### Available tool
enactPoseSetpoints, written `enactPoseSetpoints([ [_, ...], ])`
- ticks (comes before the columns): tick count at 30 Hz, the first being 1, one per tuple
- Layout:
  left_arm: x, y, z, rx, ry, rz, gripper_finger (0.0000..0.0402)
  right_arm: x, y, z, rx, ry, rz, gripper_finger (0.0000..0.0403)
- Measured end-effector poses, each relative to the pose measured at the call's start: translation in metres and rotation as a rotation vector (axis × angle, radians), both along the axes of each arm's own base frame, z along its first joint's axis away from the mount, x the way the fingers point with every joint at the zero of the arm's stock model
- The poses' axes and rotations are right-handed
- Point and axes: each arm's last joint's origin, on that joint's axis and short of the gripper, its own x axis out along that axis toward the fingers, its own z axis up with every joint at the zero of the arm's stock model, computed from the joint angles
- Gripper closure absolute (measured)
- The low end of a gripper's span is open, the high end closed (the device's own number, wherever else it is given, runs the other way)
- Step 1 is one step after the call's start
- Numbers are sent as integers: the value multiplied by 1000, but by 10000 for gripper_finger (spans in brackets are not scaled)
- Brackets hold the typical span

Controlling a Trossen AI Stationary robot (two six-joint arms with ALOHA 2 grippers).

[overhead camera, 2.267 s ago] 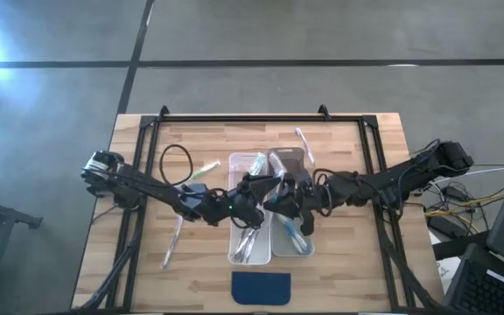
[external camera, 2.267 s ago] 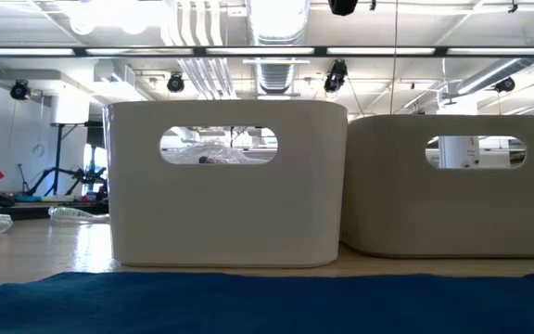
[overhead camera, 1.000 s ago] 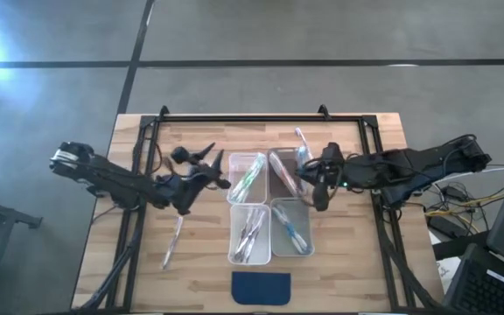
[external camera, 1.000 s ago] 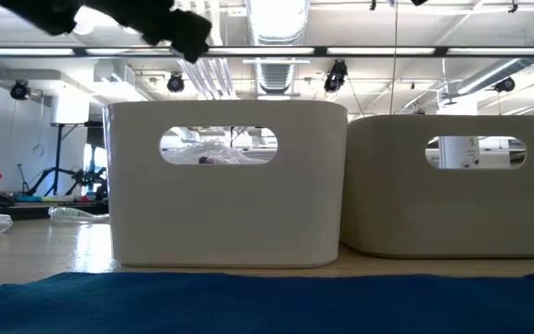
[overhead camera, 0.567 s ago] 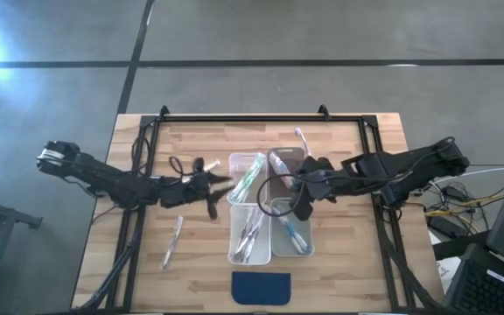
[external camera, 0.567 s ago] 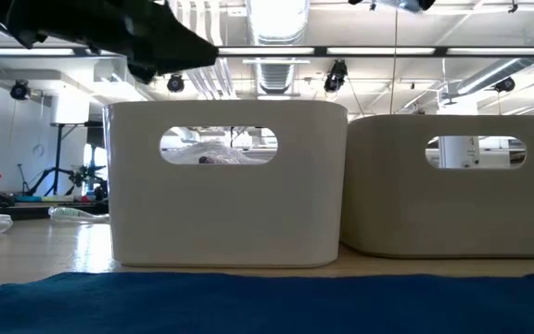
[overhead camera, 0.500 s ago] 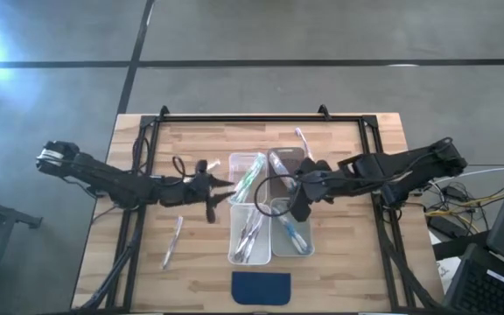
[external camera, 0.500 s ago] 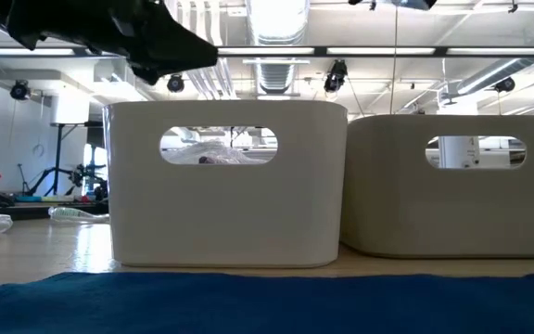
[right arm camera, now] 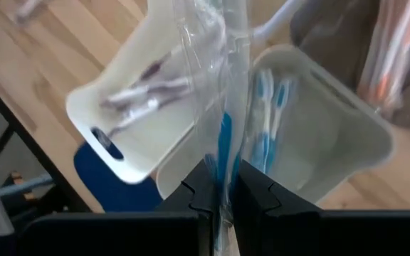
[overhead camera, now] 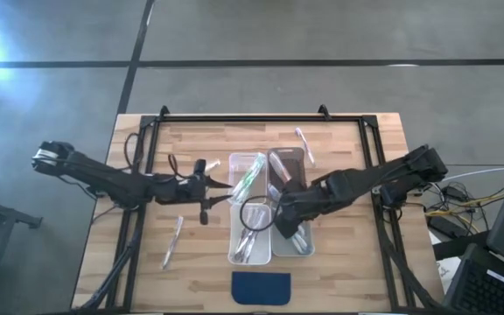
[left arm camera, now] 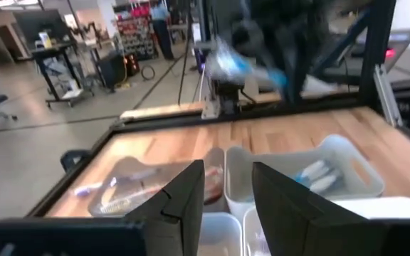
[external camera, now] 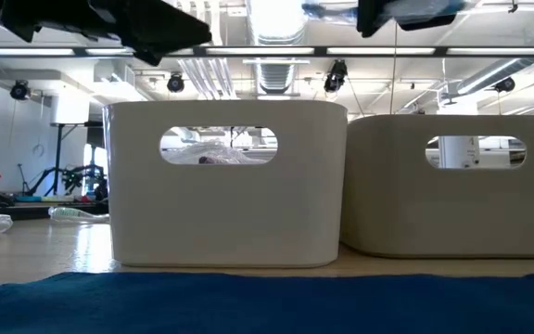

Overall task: Pick & Place Toothbrushes
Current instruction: Put the blue toothbrush into the gray bin

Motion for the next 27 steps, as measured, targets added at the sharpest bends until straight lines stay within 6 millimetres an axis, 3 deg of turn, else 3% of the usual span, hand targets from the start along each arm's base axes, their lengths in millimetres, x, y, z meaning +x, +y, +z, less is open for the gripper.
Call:
enactPoseSetpoints([
  [6,-10,2,13,-61,-68,-6,275,2,9,-13,9,74,-21,385],
  [15,-11,2,9,-101,-55,-5,275,16,16,-42,45,195,8,385],
  [27,-11,2,7,-98,-31,-5,278,18,18,-59,72,265,24,385],
])
